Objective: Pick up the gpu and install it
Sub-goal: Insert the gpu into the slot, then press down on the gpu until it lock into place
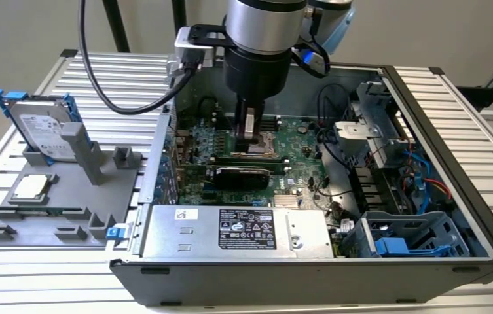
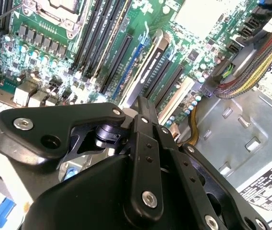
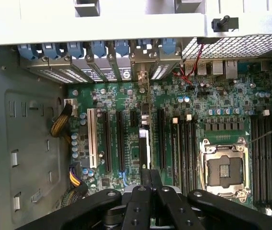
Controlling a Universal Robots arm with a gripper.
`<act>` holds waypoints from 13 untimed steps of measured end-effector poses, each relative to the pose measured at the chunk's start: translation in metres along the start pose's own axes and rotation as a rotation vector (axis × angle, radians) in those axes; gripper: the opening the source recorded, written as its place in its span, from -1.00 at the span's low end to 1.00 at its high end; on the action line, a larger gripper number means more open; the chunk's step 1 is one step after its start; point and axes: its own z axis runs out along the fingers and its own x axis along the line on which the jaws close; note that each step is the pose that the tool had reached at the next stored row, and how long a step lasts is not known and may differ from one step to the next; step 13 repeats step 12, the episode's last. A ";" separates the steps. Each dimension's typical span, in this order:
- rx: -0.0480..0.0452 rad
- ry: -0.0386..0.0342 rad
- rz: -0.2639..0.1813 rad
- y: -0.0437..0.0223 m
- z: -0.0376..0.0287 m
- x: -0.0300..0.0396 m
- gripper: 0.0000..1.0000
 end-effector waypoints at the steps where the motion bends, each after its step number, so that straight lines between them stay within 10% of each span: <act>1: -0.0001 0.0000 0.000 -0.0002 0.0000 0.0000 -1.00; 13: -0.0001 0.0000 0.000 -0.0025 -0.0001 -0.0002 -1.00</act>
